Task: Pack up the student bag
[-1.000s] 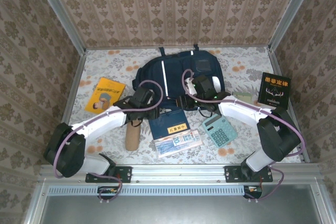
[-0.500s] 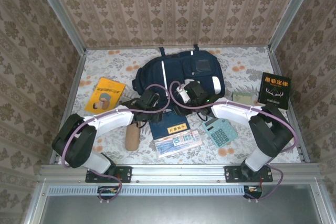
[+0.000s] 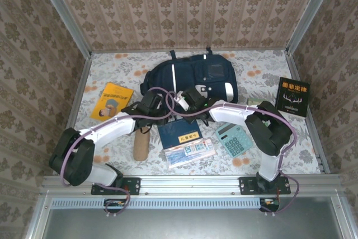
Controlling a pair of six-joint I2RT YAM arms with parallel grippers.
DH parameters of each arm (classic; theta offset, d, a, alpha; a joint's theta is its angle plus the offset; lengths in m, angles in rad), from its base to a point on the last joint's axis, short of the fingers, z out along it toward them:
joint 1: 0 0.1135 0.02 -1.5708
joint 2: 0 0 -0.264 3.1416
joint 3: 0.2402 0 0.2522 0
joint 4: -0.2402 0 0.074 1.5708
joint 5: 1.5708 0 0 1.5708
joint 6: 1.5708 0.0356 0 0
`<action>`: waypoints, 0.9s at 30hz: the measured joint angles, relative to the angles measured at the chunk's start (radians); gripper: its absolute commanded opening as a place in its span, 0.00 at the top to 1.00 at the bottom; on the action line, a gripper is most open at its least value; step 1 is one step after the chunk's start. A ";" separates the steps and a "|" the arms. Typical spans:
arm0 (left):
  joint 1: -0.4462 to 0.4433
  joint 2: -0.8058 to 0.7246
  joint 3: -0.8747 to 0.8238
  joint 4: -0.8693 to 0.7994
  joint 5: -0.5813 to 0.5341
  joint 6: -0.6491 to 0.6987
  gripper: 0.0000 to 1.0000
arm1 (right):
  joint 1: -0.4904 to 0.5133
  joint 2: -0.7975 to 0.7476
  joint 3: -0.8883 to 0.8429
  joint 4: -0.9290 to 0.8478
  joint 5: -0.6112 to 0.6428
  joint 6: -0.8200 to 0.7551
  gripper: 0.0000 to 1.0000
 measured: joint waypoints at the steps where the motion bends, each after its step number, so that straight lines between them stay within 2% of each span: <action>1: 0.003 -0.005 0.000 0.000 0.003 0.000 0.58 | -0.002 0.000 0.010 -0.008 -0.005 -0.004 1.00; 13: 0.005 -0.012 0.000 0.046 0.034 0.020 0.61 | -0.065 -0.087 0.023 -0.085 -0.145 0.003 1.00; 27: -0.023 0.014 0.023 0.097 0.046 0.056 0.65 | -0.112 -0.091 0.053 -0.119 -0.266 0.086 1.00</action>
